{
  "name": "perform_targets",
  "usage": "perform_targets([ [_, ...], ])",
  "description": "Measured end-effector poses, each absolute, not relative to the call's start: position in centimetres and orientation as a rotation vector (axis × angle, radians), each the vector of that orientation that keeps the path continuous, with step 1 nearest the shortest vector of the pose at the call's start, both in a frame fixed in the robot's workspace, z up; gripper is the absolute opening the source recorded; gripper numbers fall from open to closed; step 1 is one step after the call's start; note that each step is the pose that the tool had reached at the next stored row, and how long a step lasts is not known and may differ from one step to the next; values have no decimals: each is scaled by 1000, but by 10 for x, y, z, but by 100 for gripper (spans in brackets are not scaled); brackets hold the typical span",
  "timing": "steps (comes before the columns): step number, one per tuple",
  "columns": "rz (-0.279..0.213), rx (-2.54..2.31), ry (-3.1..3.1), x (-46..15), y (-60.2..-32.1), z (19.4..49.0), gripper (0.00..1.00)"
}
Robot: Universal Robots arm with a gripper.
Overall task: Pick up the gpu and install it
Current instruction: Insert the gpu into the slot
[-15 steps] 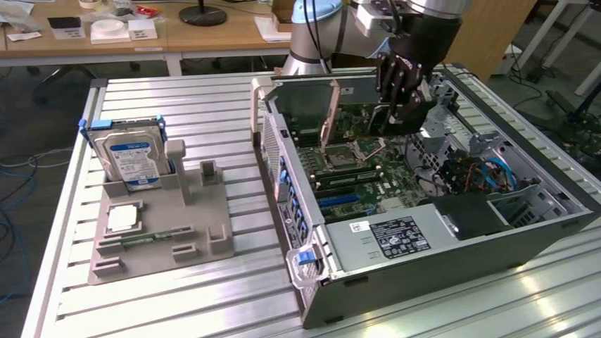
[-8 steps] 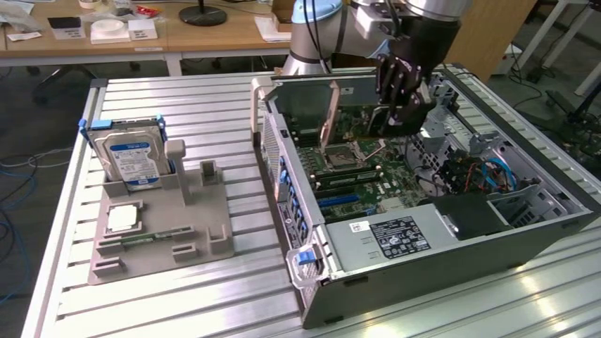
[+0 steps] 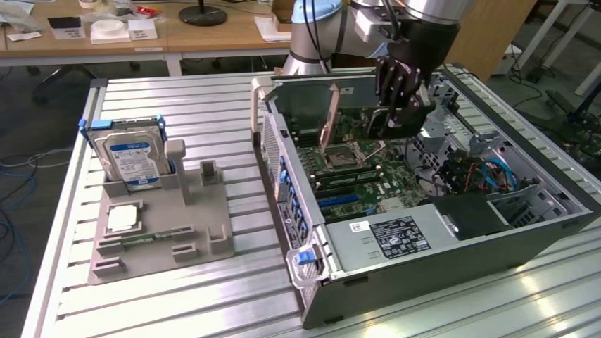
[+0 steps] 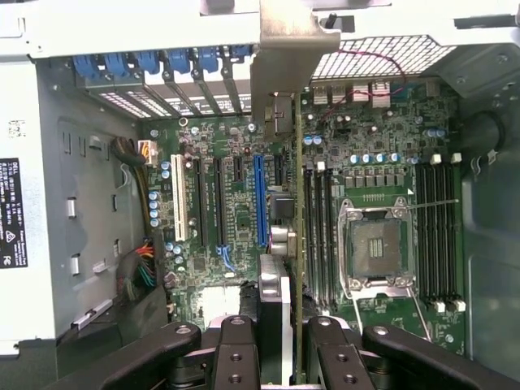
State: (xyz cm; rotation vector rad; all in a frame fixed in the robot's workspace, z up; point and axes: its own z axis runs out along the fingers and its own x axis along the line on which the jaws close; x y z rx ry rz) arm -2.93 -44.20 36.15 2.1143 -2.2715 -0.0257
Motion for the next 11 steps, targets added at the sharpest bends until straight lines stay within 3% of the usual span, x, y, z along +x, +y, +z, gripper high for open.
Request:
perform_targets([
  [11, -26, 2115, -2271, -29, -443, 358, 28],
])
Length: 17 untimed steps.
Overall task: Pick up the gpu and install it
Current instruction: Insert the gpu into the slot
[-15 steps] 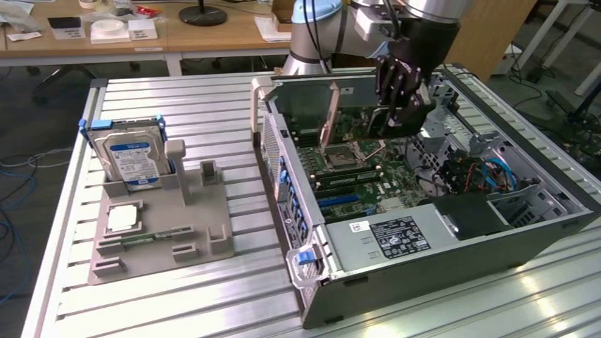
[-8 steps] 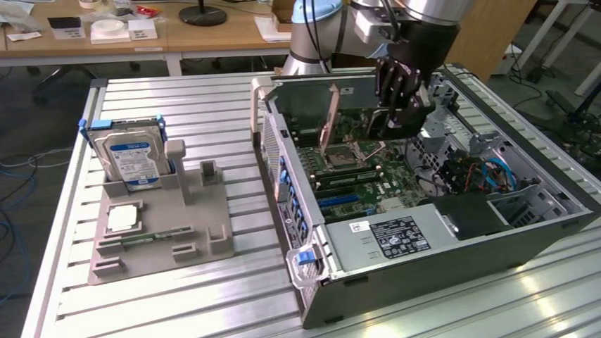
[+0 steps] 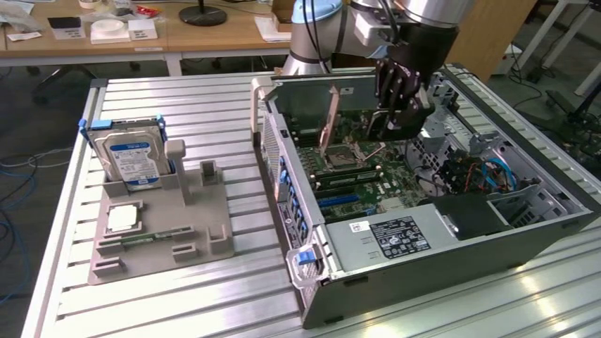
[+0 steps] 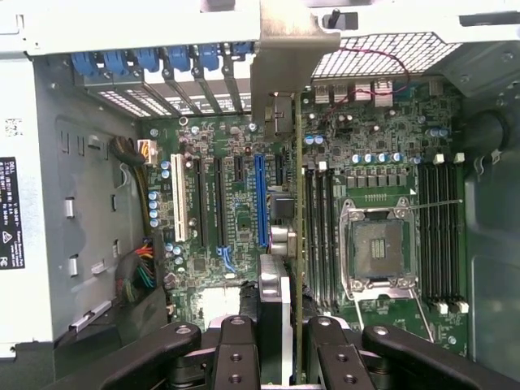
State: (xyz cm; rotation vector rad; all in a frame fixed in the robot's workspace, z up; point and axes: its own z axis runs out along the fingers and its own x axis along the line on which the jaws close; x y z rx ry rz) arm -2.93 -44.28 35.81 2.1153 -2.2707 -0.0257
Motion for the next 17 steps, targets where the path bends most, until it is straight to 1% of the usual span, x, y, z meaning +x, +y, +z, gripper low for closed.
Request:
perform_targets([
  [17, -26, 2117, -2269, -29, -444, 353, 28],
])
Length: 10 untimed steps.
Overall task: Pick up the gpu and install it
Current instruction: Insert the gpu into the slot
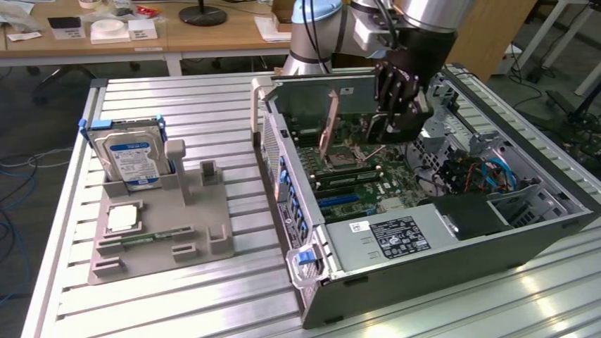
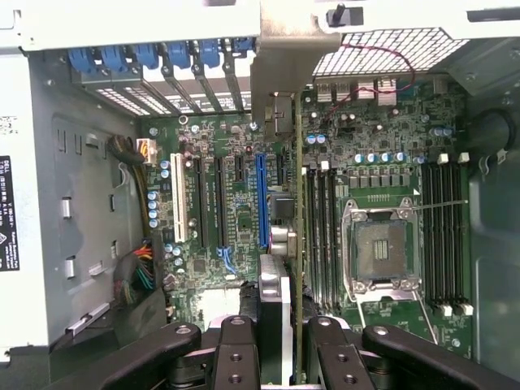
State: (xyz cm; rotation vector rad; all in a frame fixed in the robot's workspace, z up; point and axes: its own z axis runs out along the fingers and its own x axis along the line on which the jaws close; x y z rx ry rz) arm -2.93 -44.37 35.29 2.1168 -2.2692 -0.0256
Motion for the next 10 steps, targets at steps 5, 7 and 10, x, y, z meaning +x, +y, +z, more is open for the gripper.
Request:
perform_targets([
  [5, -26, 2117, -2269, -29, -444, 351, 28],
  [7, -26, 2117, -2269, -29, -444, 351, 28],
  [10, -26, 2117, -2269, -29, -444, 350, 28],
])
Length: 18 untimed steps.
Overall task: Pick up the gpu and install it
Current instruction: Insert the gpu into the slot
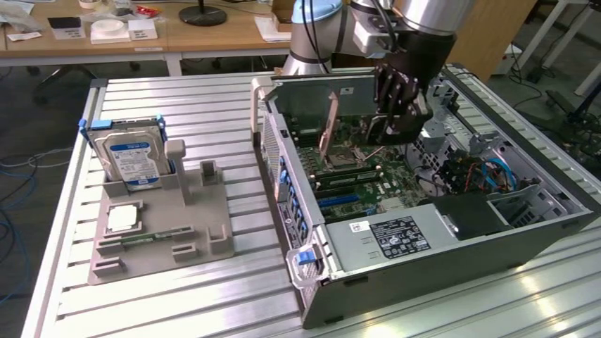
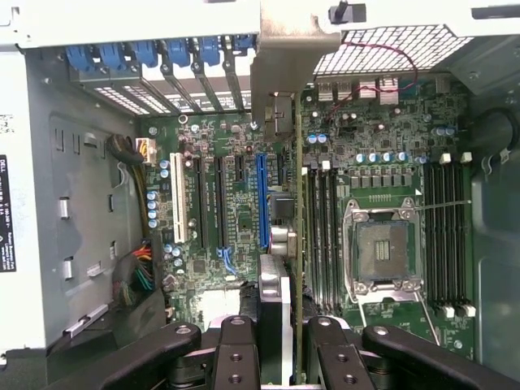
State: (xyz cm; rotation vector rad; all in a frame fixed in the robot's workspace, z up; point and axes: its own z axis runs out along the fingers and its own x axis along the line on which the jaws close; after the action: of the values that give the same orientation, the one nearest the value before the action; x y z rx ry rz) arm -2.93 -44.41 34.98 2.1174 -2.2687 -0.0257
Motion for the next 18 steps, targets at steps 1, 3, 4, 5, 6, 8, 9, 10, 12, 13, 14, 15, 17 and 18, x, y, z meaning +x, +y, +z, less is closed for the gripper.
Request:
perform_targets([
  [1, -26, 2117, -2269, -29, -444, 350, 28],
  [3, -26, 2118, -2269, -29, -444, 349, 28],
  [4, -26, 2118, -2268, -29, -444, 349, 28],
  [5, -26, 2118, -2268, -29, -444, 349, 28],
  [6, -26, 2118, -2268, -29, -444, 348, 28],
  [8, -26, 2118, -2268, -29, -445, 348, 28],
  [9, -26, 2118, -2268, -29, -445, 347, 28],
  [10, -26, 2118, -2268, -29, -445, 347, 28],
  [12, -26, 2118, -2268, -29, -445, 347, 28],
  [13, -26, 2118, -2268, -29, -445, 346, 28],
  [14, -26, 2118, -2268, -29, -445, 346, 28],
  [15, -26, 2118, -2268, -29, -445, 346, 28],
  [17, -26, 2118, -2268, -29, -445, 345, 28],
  [18, -26, 2118, -2268, -29, -445, 345, 28],
])
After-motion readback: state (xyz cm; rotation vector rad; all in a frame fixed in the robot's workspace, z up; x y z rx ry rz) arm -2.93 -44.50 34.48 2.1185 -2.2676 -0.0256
